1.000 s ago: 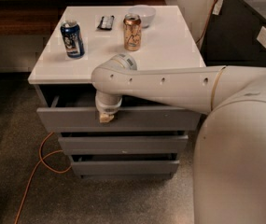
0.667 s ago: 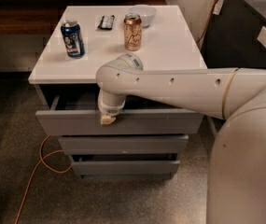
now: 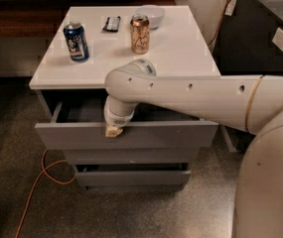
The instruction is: Open top drawer
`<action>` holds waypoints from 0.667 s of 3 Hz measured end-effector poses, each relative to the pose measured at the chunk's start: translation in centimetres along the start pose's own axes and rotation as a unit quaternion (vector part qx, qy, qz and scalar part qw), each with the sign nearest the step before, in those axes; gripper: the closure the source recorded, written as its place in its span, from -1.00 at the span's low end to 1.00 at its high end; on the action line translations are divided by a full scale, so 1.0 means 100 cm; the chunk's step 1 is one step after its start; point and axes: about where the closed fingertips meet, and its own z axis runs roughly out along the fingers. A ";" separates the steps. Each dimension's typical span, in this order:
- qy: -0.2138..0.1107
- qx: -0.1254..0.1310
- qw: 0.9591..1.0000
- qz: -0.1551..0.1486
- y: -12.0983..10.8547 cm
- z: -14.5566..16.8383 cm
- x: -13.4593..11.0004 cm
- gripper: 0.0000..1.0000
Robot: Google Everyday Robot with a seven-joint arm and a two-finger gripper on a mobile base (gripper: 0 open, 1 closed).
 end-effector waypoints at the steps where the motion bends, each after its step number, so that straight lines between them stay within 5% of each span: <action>1: -0.030 -0.025 0.999 -0.001 0.024 -0.004 -0.017 1.00; 2: -0.037 -0.031 0.999 -0.001 0.030 -0.005 -0.021 1.00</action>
Offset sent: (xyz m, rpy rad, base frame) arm -0.1049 0.0553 0.0115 0.1939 0.2092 0.1482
